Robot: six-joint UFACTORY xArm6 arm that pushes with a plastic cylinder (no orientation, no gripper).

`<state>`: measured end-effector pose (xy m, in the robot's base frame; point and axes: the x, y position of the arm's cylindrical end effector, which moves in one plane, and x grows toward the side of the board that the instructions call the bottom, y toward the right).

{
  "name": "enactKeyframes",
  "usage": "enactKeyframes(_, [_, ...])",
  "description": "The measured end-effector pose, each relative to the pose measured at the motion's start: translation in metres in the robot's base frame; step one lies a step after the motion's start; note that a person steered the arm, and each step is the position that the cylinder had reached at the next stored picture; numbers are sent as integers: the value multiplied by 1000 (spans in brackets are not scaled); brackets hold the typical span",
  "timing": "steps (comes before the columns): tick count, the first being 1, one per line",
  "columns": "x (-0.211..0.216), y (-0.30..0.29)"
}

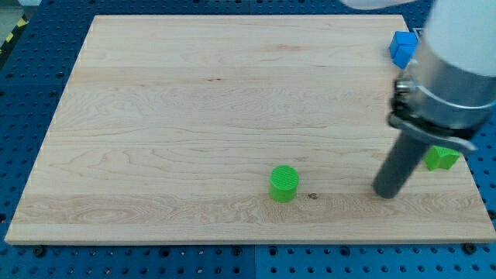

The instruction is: Place the green star above the green circle

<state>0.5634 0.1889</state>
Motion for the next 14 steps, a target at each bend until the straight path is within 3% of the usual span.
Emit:
enactKeyframes(1, [7,25])
enactKeyframes(3, [10,132])
enactKeyframes(4, [10,151])
enactKeyframes(7, [-38,145])
enactKeyframes(12, [-43,56])
enactKeyframes(14, [-57,75])
